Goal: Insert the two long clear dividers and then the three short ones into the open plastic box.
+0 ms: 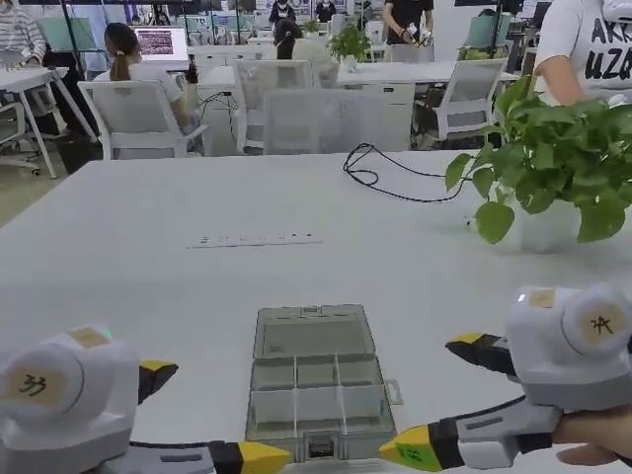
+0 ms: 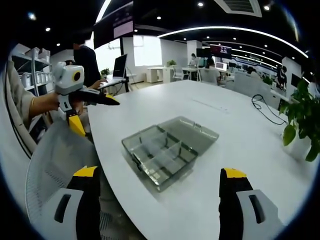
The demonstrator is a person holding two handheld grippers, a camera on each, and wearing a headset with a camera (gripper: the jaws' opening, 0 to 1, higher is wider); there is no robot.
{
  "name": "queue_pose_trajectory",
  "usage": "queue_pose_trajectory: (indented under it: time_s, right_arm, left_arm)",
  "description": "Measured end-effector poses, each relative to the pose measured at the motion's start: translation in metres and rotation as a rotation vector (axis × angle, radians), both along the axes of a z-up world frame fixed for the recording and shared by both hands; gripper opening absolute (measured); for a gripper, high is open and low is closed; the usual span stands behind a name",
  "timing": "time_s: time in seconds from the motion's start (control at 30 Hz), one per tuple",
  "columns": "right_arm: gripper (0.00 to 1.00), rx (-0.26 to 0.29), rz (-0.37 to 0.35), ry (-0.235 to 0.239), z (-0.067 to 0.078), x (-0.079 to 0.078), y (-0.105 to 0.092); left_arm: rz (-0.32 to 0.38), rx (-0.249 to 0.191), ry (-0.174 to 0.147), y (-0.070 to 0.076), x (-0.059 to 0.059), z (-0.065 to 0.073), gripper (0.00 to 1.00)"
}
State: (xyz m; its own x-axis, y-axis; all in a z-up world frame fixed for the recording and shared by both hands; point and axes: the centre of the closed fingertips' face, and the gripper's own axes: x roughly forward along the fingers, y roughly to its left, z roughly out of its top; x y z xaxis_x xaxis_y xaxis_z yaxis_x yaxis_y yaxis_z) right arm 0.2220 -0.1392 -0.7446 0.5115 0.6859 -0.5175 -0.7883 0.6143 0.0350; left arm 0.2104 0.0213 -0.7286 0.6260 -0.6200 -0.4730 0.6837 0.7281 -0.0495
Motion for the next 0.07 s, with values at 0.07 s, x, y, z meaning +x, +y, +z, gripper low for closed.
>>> queue_pose_trajectory:
  time_s: [0.07]
  right_arm:
    - [1.0, -0.009, 0.005, 0.006, -0.0026, -0.0012, 0.0003]
  left_arm:
    - [-0.003, 0.012, -0.002, 0.0003, 0.0009, -0.0006, 1.0]
